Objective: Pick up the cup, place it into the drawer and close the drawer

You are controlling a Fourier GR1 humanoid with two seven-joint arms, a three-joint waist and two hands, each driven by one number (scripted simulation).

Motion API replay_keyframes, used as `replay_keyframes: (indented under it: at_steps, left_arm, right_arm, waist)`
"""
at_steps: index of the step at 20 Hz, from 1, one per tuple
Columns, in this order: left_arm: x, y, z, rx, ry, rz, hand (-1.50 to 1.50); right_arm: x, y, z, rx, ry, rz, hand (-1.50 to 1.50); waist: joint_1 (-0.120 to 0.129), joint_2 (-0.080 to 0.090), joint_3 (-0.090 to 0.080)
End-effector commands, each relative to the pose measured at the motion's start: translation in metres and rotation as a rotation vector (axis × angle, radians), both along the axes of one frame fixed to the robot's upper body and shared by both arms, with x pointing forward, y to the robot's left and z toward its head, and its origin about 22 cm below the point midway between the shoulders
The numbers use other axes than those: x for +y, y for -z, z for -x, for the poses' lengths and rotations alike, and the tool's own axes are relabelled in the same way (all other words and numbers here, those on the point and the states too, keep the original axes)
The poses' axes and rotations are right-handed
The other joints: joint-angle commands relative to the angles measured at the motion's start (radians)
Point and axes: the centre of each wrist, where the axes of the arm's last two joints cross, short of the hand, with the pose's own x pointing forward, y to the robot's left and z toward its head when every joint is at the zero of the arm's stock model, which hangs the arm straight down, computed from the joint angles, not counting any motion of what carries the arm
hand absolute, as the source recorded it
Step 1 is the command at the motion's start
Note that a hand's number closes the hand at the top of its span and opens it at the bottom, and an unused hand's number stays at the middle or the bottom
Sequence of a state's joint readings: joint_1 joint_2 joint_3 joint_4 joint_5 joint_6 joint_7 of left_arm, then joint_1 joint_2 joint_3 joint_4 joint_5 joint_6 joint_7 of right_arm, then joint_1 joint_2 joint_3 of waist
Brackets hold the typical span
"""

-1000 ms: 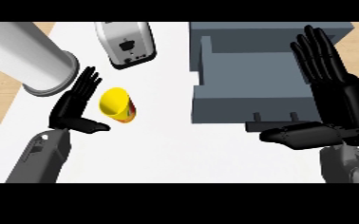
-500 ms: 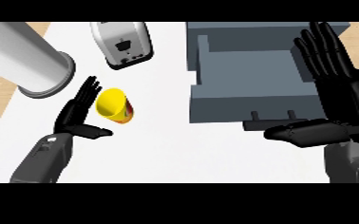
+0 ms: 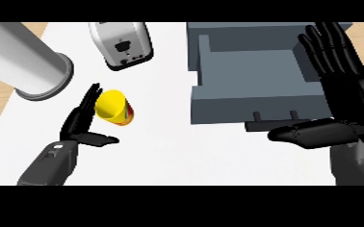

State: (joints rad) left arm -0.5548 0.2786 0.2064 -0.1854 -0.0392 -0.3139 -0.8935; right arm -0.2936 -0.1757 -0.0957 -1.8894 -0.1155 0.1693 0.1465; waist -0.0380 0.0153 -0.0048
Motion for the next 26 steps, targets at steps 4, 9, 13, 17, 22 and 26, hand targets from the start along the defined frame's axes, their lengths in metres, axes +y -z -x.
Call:
replay_keyframes:
  at_steps: [4, 9, 13, 17, 22, 26]
  left_arm:
    - [-0.004, 0.007, 0.005, -0.072, 0.031, 0.057, -1.50]
    - [-0.017, 0.009, 0.003, -0.086, 0.061, 0.059, -1.50]
    - [-0.032, 0.001, -0.013, -0.059, 0.111, 0.120, -1.50]
    - [-0.040, 0.004, -0.013, -0.063, 0.169, 0.208, 1.50]
    - [-0.047, 0.002, -0.014, -0.284, 0.100, 0.097, 1.50]
    - [-0.052, -0.006, -0.025, -0.361, -0.023, -0.038, 1.50]
  right_arm:
    - [-0.015, -0.019, -0.004, -0.028, -0.012, 0.007, -1.50]
    - [-0.017, -0.003, -0.003, -0.003, -0.003, 0.015, -1.50]
    - [-0.006, 0.005, 0.005, 0.000, -0.022, 0.001, -1.50]
    - [0.002, 0.003, -0.002, 0.005, 0.004, 0.012, -1.50]
    - [-0.014, -0.001, -0.006, 0.014, 0.003, 0.033, -1.50]
    - [-0.008, -0.010, -0.012, 0.005, 0.009, 0.019, -1.50]
  waist:
    - [-0.009, 0.003, -0.001]
    - [-0.009, 0.004, -0.001]
    - [-0.017, 0.003, -0.001]
    - [-0.018, 0.009, -0.003]
    - [-0.005, 0.003, -0.001]
    - [-0.004, 0.003, -0.001]
